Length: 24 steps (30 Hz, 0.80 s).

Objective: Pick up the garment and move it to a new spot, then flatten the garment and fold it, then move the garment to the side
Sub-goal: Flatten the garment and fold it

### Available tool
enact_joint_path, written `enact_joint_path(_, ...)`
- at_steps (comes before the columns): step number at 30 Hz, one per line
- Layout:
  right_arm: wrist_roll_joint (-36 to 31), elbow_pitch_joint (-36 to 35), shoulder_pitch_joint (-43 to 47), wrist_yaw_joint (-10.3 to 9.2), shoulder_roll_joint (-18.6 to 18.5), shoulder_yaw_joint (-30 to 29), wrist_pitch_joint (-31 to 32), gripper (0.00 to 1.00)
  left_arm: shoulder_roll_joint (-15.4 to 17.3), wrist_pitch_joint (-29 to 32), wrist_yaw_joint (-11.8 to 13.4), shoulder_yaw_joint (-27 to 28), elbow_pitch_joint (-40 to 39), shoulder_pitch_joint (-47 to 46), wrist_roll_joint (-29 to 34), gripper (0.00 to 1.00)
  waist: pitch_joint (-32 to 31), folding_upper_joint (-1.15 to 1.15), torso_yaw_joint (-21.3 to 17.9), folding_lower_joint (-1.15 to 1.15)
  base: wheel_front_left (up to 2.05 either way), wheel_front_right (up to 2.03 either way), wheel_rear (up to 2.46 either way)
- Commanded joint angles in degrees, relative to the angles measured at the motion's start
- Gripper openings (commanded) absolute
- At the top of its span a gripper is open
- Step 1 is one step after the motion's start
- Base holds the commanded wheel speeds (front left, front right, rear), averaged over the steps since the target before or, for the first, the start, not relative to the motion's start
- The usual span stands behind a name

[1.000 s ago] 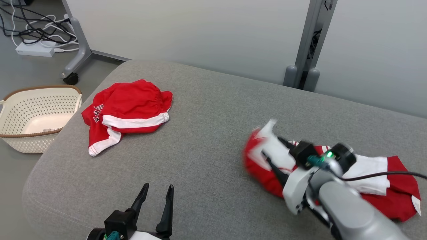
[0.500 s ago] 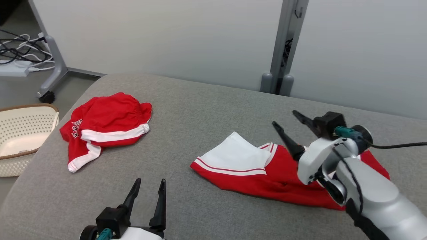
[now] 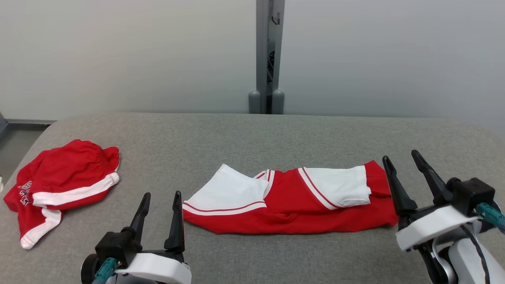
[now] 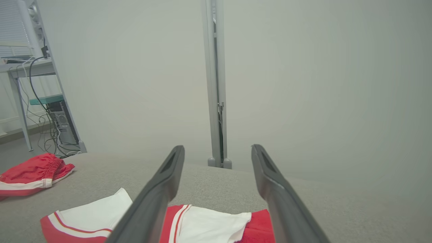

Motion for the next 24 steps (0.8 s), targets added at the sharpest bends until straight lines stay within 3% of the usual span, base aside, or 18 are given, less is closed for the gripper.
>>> enact_joint_path(1, -0.70, -1.39, 1.92, 0.01, 0.34, -0.78, -0.03, 1.00, 0.22, -0.06, 0.43, 0.47, -0.29, -0.23, -0.27, 1.00, -0.36, 0.00, -1.86, 0.00, 0.00, 0.00, 0.00)
enact_joint_path(12, -2.89, -4.35, 10.04, 0.01, 4.61, -4.31, -0.04, 1.00, 0.22, -0.06, 0.26, 1.03, 0.49, 2.27, 0.36, 1.00, -0.38, 0.00, -4.54, 0.00, 0.00, 0.00, 0.00)
enact_joint_path(24, 5.65, 9.24, 4.10, 0.01, 3.36, 0.13, -0.04, 1.00, 0.21, -0.06, -1.41, -0.80, 2.11, 1.86, 2.63, 1.00, 2.12, 0.00, 0.15, 0.00, 0.00, 0.00, 0.00)
